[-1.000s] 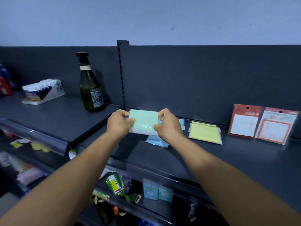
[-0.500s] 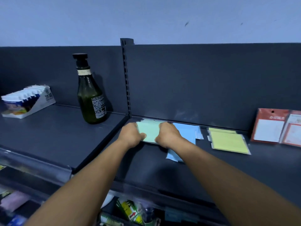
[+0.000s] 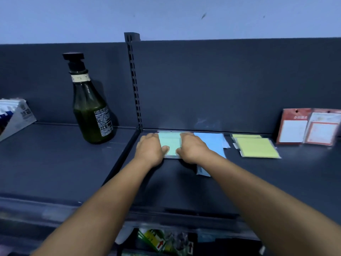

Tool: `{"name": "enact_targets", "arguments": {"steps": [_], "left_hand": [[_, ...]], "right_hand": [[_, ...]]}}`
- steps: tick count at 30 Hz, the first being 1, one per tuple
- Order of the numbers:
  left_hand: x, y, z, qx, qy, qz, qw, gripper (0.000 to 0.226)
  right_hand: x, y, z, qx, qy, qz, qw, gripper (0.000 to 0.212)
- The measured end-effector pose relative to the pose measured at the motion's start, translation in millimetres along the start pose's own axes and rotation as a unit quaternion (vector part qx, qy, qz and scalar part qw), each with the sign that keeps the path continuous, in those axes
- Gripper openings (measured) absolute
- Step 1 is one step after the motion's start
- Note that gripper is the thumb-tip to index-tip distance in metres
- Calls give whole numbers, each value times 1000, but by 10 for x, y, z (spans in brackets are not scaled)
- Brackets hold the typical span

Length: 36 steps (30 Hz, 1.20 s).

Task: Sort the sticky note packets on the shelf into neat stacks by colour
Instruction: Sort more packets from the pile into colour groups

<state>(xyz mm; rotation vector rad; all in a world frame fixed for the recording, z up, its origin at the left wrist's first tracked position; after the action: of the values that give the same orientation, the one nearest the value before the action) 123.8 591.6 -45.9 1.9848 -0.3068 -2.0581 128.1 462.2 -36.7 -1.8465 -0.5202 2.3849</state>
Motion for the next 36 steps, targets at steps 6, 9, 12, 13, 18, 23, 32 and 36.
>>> {"name": "enact_targets", "arguments": {"steps": [6,9,12,13,18,23,32,36], "left_hand": [[-35,397,85,84,3,-61,995,67],[19,670,158,122,-9,-76,990,67],[88,1003,247,152,-18,-77,985,66],[114,1129,283,162,-19,-76,984,66],[330,1801,498,206,-30,-81,975,66],[592,2527,774,247,-26,-90,964,62],[1068,3760,1265,285,-52,-89,953,66],[1248,4258,1443,304,-58,-85,947,65]], "right_hand": [[-190,269,279,-9,47,19,999,63],[-247,533,441,19,62,37,997,66],[-310,835,608,44,73,40,996,67],[-331,944,665,53,75,39,995,68],[-479,1519,1047,85,91,56,991,64],[-635,2158,1505,108,101,55,987,56],[-840,3320,2304,153,99,41,982,62],[-921,3794,2605,172,104,40,979,66]]}}
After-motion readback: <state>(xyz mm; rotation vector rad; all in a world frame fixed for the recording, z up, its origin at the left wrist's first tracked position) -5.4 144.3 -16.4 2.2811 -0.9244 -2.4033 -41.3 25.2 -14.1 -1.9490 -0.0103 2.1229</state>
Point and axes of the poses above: each hand's wrist, its own z-axis away from the middle knuckle, its own x-axis out of the palm, y = z × x, the point moved 6 cm from there along -z, towards the middle knuckle, and after that the axes turned 10 degrees about -y, right-handed, at the moved point
